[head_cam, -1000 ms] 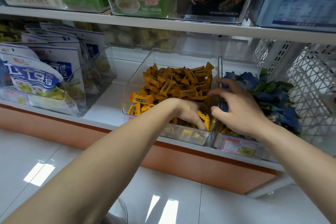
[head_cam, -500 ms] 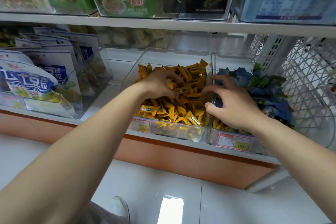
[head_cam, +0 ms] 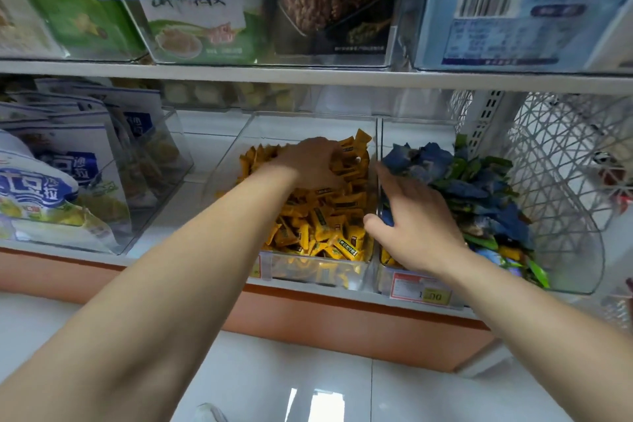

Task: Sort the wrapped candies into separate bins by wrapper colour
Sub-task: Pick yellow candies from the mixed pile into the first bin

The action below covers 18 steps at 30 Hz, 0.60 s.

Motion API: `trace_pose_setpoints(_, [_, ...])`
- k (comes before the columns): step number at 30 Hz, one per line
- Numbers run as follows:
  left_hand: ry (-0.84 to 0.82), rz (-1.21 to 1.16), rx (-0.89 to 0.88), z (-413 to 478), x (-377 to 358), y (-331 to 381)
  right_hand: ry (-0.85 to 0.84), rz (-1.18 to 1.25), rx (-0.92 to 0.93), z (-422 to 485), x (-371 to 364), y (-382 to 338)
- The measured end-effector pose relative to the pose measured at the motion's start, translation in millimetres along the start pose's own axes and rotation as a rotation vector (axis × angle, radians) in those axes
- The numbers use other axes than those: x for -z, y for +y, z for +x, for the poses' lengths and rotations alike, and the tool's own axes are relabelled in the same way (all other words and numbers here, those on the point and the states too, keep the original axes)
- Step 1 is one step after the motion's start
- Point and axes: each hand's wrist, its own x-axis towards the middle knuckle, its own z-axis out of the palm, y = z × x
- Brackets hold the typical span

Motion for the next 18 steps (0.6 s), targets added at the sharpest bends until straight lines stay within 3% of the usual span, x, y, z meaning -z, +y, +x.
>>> trace_pose_setpoints(8, [-0.123,0.17,0.221,38,-13,0,-0.005,0.037,0.006,1,-8,4])
trace_pose_setpoints(18, [-0.254,0.144,0.462,20,0,-1,-0.006,0.056,0.022,0,-5,4])
